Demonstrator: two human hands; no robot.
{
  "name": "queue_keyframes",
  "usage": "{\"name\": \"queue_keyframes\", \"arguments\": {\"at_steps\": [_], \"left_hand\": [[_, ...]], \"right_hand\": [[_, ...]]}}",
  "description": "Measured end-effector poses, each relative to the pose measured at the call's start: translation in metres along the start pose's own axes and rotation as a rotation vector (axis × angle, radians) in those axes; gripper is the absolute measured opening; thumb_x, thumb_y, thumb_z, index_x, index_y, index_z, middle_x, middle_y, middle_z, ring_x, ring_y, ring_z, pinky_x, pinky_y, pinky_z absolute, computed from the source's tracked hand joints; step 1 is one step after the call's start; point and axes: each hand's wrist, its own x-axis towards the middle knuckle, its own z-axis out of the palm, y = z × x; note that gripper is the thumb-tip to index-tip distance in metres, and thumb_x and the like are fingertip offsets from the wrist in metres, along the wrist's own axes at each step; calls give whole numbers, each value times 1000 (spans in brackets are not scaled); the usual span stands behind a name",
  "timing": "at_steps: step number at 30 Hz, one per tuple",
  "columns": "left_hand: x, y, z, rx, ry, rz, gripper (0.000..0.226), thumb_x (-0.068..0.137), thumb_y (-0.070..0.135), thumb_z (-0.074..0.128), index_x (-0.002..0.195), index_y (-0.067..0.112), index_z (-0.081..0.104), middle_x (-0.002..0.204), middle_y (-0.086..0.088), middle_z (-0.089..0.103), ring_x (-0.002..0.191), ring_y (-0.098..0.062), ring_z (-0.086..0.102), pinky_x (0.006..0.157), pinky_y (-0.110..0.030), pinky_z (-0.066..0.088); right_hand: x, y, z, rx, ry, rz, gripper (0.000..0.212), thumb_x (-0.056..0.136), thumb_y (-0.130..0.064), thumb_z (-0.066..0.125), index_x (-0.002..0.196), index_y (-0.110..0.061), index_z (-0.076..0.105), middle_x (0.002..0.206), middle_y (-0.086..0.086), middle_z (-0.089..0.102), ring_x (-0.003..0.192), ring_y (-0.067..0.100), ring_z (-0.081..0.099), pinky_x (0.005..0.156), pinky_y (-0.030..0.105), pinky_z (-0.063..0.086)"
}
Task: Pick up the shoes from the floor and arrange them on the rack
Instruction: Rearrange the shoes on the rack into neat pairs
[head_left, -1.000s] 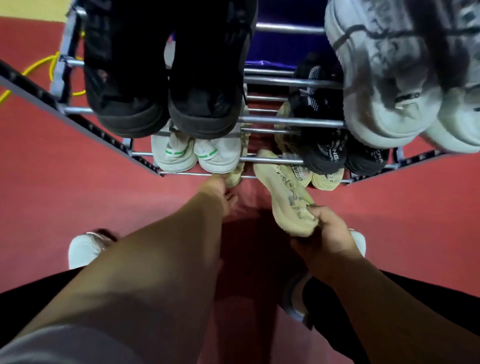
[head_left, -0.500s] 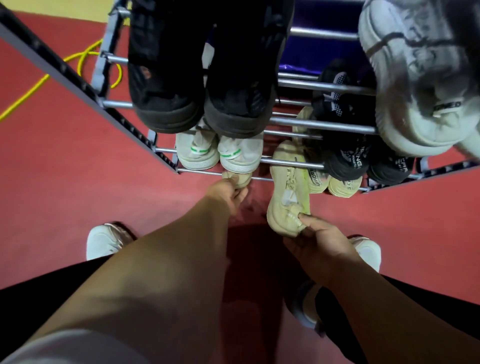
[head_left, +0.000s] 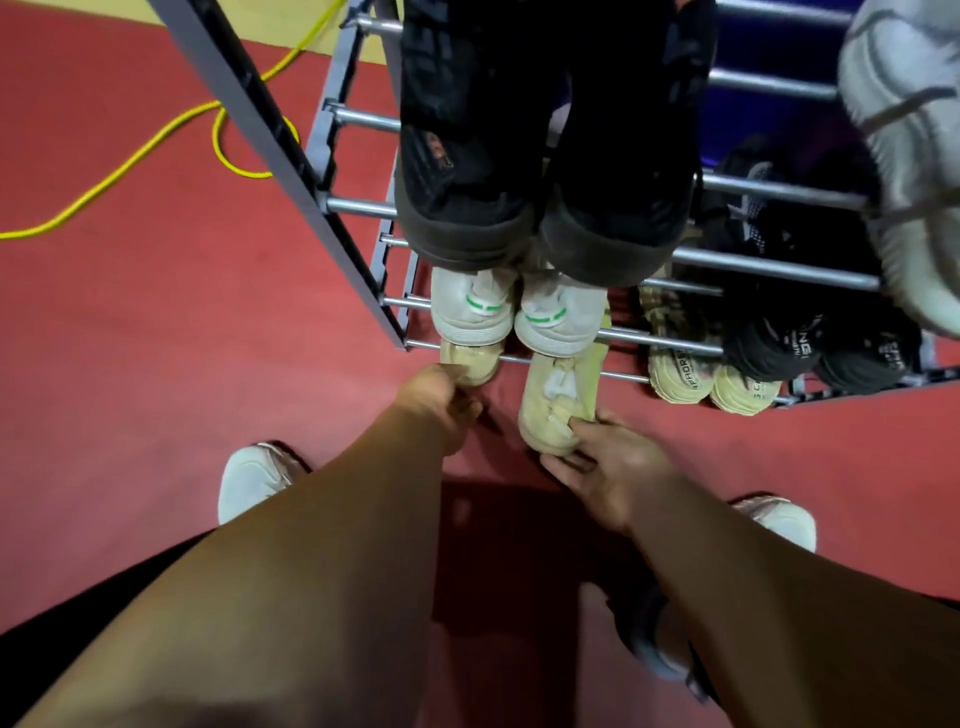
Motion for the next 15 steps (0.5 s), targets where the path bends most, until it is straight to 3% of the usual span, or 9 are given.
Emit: {"name": "queue_keyframes", "arguments": {"at_steps": [2,4,7,9,12,15], "left_hand": [[2,1,-6,-4,-6,-4,19,96,14,56,77,13,57,60,-2,51,56,-13,51,57,-23,50],[3,3,-11,2,-11,13,17,94,13,58,76,13,58,56,1,51,53,-11,49,60,-23,49],[3,8,-17,53,-29,83,9,89,10,60,82,12,64,82,-7,57,70,-15,52,64,-27,48],[2,12,-18,90,-34,127,10,89,9,60,82,14,65,92,-8,58,70,-16,54,59,-25,49],[2,15,-16,81,-6,160,11,91,8,58,84,13,65,92,-10,60,67,-17,57,55,-25,50],[2,13,-14,48,10,144,10,91,6,57,86,10,64,88,-10,62,68,-18,59,61,-27,51]], "right_hand": [[6,-3,15,-24,-23,-15,23,103,-1,52,103,-21,64,103,7,75,98,27,71,89,47,58],[13,-8,29,-36,-29,-23,26,104,-2,51,103,-24,65,104,3,75,99,23,71,91,43,58],[25,-10,42,-47,7,-14,30,103,0,51,110,-26,65,119,3,68,115,27,63,102,42,53],[30,-7,46,-63,25,14,29,103,-1,48,110,-25,64,122,6,65,118,31,60,100,44,52],[34,-2,50,-13,31,35,27,102,-3,47,107,-22,65,125,12,64,110,32,63,99,46,53],[38,-3,50,44,46,36,20,100,-4,51,109,-13,67,122,17,67,106,30,67,100,47,55]]}}
